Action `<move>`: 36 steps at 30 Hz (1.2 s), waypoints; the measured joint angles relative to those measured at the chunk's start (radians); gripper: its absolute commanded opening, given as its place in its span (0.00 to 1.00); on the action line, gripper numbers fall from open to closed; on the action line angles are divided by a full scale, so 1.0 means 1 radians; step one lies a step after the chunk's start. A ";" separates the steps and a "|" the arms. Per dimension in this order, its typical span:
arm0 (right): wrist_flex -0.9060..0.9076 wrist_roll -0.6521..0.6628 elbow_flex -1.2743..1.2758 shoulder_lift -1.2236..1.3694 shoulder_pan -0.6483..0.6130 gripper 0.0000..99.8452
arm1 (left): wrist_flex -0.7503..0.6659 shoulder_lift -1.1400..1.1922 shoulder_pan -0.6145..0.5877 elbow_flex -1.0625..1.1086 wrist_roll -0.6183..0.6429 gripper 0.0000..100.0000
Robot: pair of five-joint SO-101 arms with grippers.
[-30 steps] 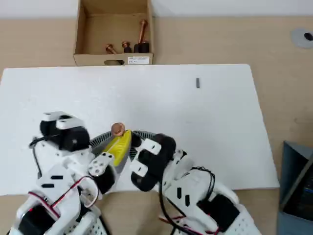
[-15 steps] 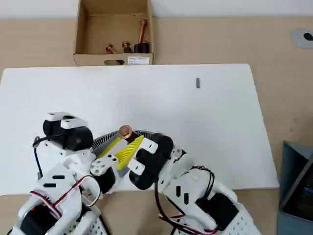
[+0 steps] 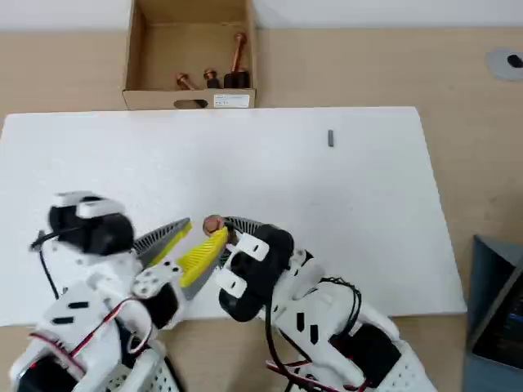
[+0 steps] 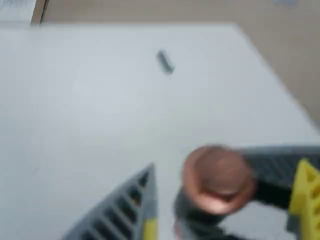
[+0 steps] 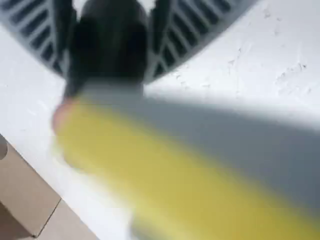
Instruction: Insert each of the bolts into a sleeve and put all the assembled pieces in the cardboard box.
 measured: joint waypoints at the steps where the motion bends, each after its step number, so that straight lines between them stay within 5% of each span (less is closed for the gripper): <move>1: 0.000 0.000 0.000 0.000 0.000 0.01 | 0.000 0.000 -0.003 -0.021 0.000 0.19; 7: 0.000 0.000 0.000 0.000 0.000 0.01 | 0.000 0.000 -0.052 -0.109 -0.012 0.00; 14: 0.000 -0.006 0.000 0.000 0.026 0.01 | 0.000 0.000 -0.213 -0.115 -0.161 0.00; 27: 0.124 -0.152 -0.025 0.000 0.377 0.01 | 0.000 0.002 -0.598 0.302 -0.278 0.00; 36: 0.227 -0.210 -0.098 0.000 0.485 0.01 | 0.000 0.003 -0.700 0.525 -0.295 0.00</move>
